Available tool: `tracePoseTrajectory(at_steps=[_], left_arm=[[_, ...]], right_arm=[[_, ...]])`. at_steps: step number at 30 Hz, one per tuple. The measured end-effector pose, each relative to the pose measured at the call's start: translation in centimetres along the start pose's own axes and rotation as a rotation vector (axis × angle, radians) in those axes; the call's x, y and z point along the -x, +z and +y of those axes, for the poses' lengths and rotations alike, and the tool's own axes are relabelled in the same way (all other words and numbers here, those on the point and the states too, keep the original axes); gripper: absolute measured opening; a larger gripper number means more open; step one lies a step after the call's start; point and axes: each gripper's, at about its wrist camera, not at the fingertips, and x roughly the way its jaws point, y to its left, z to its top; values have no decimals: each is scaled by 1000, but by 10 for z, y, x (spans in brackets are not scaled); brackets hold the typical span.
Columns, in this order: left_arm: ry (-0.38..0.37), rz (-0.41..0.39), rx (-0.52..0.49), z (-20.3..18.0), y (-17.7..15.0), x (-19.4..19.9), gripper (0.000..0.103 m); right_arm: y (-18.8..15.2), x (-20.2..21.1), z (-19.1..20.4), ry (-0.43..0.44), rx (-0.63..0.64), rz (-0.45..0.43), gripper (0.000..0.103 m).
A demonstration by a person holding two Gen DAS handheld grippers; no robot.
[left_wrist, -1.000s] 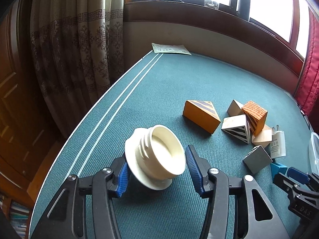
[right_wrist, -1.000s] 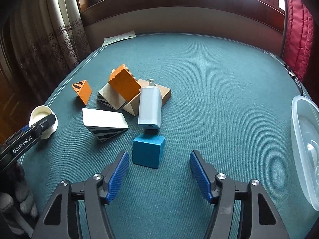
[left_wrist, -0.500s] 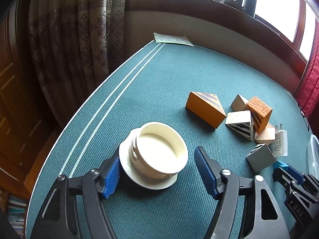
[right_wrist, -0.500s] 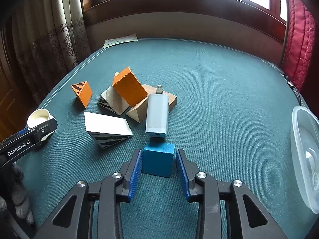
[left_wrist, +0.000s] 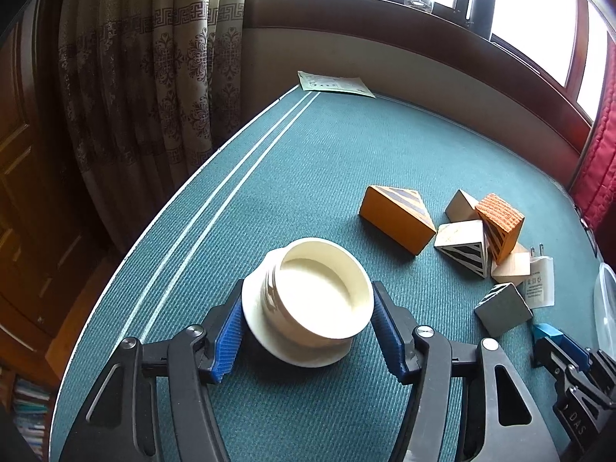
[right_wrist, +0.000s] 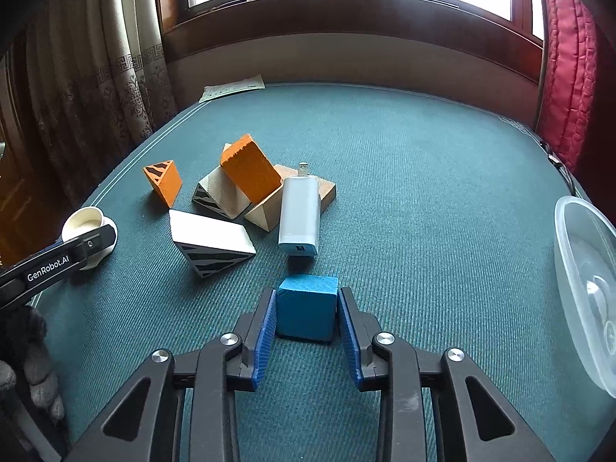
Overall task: Organize rigid objects
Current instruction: 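Lift the pipe fitting with the left tool while the right tool grasps and lifts the blue cube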
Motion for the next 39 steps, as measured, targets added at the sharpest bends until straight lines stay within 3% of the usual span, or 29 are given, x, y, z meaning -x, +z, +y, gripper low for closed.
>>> tracePoseTrajectory(at_steps=[20,39], left_arm=[[13,-71,-32,-13,-6,21,62],[-77,-70,-99,-70,-17,54,62]], right_arm=[[-13,24,-25,25,-66,-39,33],[-17,57,-73,52,-172,-100,33]])
